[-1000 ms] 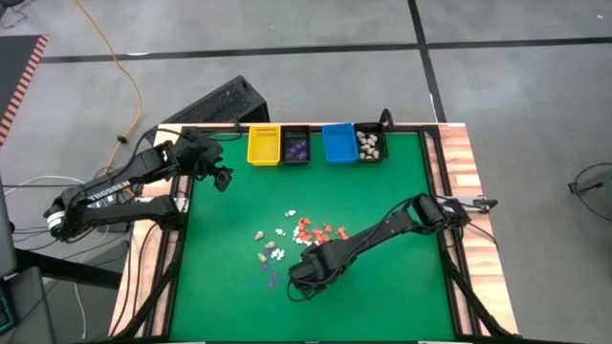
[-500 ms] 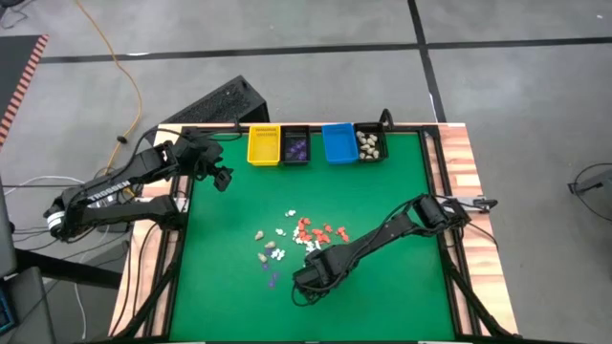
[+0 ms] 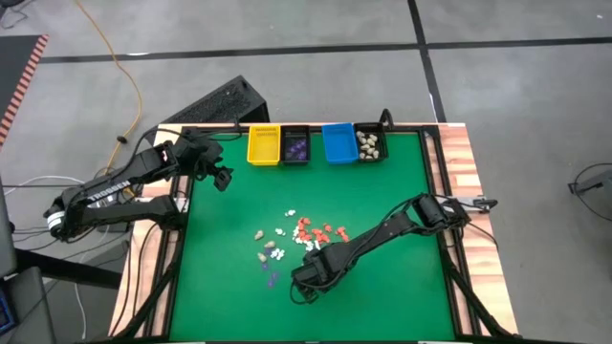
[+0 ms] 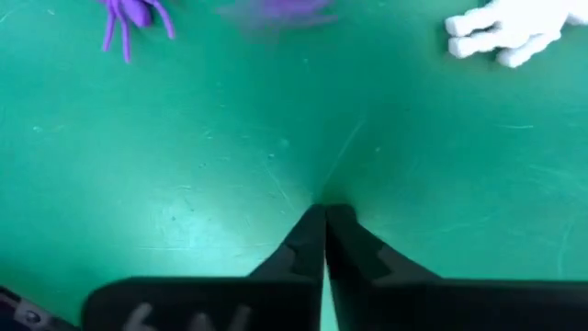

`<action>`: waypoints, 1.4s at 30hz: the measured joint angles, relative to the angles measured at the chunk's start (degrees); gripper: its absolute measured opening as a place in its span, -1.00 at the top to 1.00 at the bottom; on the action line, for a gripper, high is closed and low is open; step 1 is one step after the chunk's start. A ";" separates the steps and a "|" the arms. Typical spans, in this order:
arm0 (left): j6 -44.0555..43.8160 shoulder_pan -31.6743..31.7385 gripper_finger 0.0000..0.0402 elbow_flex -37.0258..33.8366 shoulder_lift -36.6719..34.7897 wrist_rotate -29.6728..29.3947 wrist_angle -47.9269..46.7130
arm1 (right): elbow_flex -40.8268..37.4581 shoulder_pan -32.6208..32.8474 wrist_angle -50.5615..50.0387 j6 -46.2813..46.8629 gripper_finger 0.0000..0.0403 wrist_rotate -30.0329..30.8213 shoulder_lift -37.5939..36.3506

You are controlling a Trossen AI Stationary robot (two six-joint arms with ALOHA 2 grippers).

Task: Sort Halloween decoration
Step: Put the purple spider toy into the left black basket

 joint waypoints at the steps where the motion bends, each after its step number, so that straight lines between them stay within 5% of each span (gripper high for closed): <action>1: 0.00 0.00 -0.28 0.00 0.00 -0.01 -0.01 | 0.04 0.00 0.15 -0.15 0.89 -0.11 0.00; 12: 0.02 0.00 -0.28 -0.01 0.00 -0.14 -0.01 | 3.83 -0.51 1.19 -7.78 0.88 -0.11 0.28; 30: 0.21 0.00 -0.28 -0.02 0.00 -0.17 0.01 | 6.56 -7.64 4.38 -48.03 -0.15 -1.23 0.17; 42: 0.14 0.00 -0.28 0.00 0.01 -0.17 -0.01 | 6.56 -7.71 4.42 -57.24 -0.23 -3.33 0.15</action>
